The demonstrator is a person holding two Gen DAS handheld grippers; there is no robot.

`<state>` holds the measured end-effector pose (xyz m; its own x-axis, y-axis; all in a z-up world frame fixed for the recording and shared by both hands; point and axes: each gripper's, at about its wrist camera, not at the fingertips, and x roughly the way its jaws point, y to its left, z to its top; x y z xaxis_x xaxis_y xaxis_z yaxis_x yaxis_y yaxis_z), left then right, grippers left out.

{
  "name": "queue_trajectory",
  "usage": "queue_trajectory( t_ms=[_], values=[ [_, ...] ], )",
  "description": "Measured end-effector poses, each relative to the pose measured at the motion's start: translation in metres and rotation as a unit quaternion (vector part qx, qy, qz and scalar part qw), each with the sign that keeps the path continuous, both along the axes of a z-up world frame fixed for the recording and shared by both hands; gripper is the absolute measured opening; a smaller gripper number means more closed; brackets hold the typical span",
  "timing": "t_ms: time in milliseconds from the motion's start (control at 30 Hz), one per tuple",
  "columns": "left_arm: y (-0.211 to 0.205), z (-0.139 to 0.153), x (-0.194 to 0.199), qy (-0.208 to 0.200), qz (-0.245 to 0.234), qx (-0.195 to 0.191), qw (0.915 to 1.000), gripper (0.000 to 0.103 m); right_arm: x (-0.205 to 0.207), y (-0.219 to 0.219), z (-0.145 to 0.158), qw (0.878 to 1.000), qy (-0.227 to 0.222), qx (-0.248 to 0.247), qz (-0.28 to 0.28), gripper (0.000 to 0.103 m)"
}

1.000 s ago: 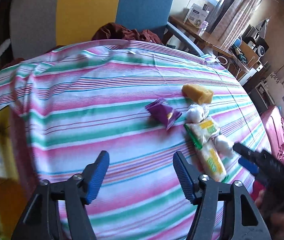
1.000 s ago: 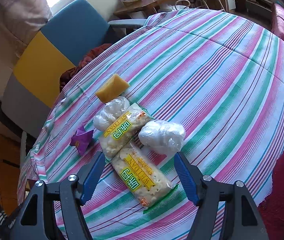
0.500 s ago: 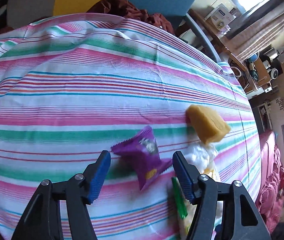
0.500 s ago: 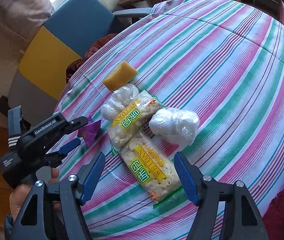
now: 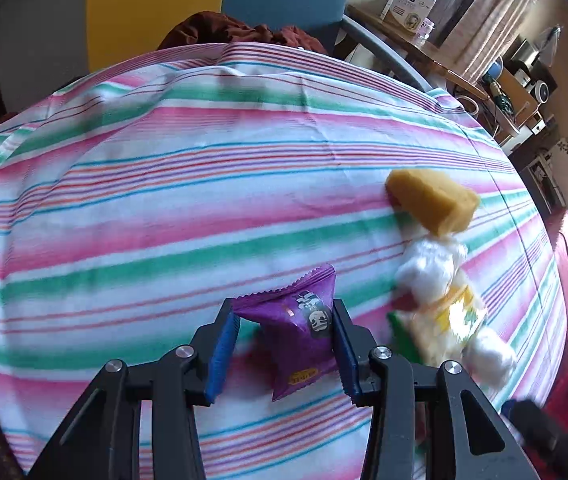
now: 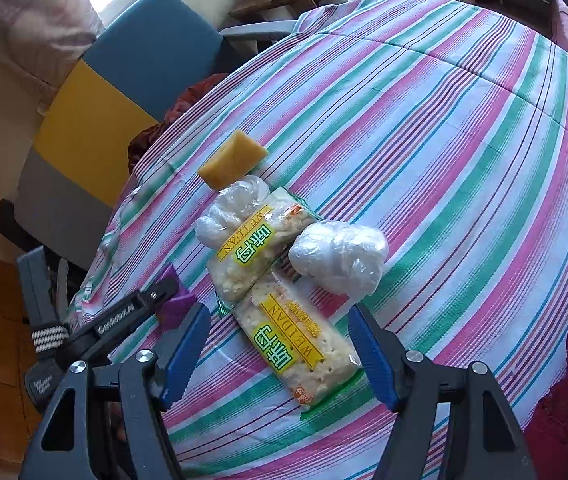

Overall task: Organize objects
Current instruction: 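Grasp the purple sachet with the left gripper and lift it, then place the purple sachet in the tray with the left gripper while the right gripper grasps the plastic-wrapped bundle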

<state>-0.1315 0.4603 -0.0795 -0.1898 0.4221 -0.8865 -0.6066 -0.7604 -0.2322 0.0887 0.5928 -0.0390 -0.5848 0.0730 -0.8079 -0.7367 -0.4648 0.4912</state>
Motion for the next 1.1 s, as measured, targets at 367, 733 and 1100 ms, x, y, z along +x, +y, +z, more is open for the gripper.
queue_trajectory(
  t_ms=[367, 733, 1100],
  values=[
    [-0.062, 0.009, 0.048, 0.016, -0.027, 0.004, 0.9995, 0.045, 0.006, 0.022, 0.007, 0.999, -0.031, 0.024, -0.037, 0.073],
    [-0.110, 0.025, 0.070, 0.005, -0.023, 0.044, 0.9988, 0.045, -0.008, 0.053, -0.021, 0.997, -0.060, -0.008, -0.042, 0.071],
    [-0.153, 0.048, 0.090, 0.013, -0.012, 0.076, 0.9969, 0.045, -0.037, 0.035, -0.029, 0.990, -0.127, 0.053, 0.026, 0.060]
  ],
)
